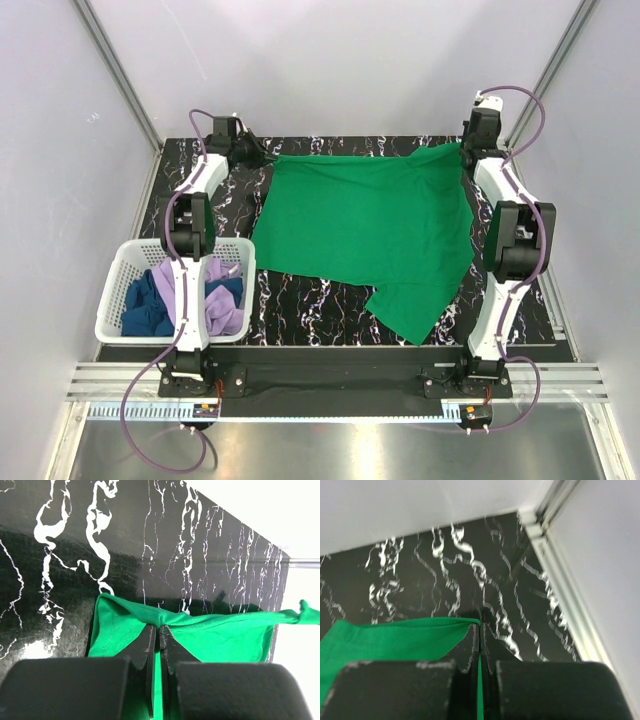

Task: Fold and stack the t-shirts
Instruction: Fold the tshirt

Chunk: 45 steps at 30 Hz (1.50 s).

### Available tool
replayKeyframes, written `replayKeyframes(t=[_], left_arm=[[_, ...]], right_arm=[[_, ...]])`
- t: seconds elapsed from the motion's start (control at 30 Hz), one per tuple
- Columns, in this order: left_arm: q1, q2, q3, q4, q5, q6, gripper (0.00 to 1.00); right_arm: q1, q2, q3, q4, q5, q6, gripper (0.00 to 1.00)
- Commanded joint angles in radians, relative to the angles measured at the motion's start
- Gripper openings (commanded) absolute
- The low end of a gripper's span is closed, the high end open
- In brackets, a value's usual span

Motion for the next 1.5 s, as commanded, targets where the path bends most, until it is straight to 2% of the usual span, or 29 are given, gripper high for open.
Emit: replayKeyframes(t=[0.0,0.2,0.47,0.63,1.0,1.2,1.47], left_arm=[[0.011,0.004,0.061,0.036,0.049,-0.017,0.0],[0.014,-0.025,0.044,-0.053,0.055,0.029,0.0],[0.019,-0.099,-0.043,-0.177,0.098,0.06,0.0],[0.02,-0.145,-0.085,-0.243,0.097,0.107,0.0],[0.025,-0.145,-0.066,-0.375,0.074,0.184,0.0],[0.025,-0.149,-0.106,-0.366,0.081,0.182,0.0],[0.02,-0.126,-0.119,-0.36,0.104,0.172,0.0]], right_arm=[[-0.006,-0.127,-0.021,-0.109,-0.005,0.124,0.0],[-0.006,-0.296,-0.146,-0.243,-0.003,0.269,0.0],[-0.008,-0.425,-0.268,-0.414,0.031,0.316,0.0],[-0.008,-0.497,-0.35,-0.421,0.003,0.321,0.0],[-0.008,-0.521,-0.425,-0.477,-0.031,0.382,0.0],[-0.008,-0.506,-0.475,-0.479,-0.023,0.398,0.0],[-0.012,-0.468,-0.452,-0.491,-0.008,0.404,0.0]])
